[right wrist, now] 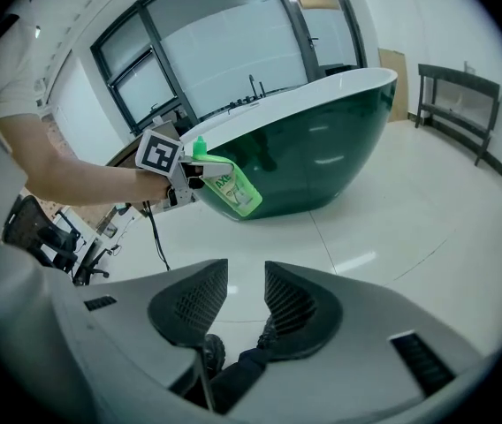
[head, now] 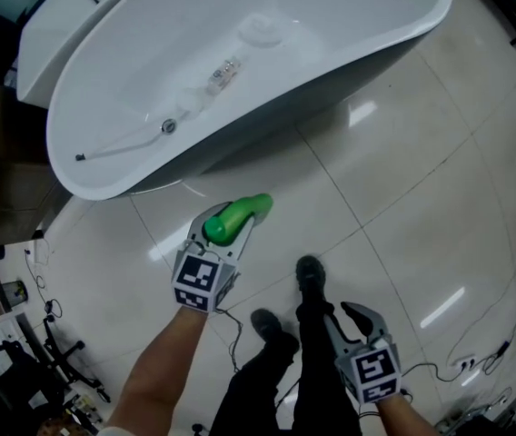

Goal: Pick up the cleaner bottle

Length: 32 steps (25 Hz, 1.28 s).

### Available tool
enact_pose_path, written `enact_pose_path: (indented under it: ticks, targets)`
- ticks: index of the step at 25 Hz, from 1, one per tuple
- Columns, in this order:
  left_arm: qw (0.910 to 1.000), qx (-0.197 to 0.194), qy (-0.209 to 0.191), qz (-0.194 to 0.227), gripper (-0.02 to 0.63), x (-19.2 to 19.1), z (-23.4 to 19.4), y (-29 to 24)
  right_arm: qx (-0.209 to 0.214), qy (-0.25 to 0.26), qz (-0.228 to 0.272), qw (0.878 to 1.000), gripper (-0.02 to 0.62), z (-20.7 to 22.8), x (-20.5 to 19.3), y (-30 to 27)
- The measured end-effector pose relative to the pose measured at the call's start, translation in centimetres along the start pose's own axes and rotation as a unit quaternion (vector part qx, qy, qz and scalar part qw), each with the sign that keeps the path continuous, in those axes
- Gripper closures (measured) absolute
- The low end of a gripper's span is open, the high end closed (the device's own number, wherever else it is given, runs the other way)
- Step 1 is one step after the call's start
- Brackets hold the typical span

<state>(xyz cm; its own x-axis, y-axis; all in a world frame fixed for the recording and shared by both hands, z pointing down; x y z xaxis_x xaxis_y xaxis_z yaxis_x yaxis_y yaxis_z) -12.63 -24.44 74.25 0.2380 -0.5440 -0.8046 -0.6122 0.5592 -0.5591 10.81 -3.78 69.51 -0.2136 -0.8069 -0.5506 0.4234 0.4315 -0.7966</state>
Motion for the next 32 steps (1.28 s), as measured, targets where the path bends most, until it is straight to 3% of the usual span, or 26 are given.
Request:
enact_pose_path:
  ticks: [18, 32]
  targets:
    - [0.9963, 0.015, 0.014, 0.083, 0.430, 10.5, 4.0, 19.3, -0.022, 0.057, 0.058, 0.996, 0.454, -6.2, 5.8, 9.6]
    - [0.9886, 0.046, 0.024, 0.141, 0.430, 16.4, 6.2, 29.5, -0.043, 0.088, 0.106, 0.989, 0.454, -9.1, 9.4, 16.3]
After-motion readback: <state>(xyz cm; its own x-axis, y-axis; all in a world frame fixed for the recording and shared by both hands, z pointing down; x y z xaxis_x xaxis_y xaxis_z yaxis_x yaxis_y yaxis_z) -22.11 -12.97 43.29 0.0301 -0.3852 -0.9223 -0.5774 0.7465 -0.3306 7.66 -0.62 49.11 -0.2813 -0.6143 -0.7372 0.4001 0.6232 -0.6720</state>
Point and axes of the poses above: the fingertips, and each gripper's own axes: y backward along the fingers, z to its right, x out of its top, the point moved 10 cm from there along y, backward along the fingers, and after that the axes turned 7 degrees about y, right-handed, at the moved point
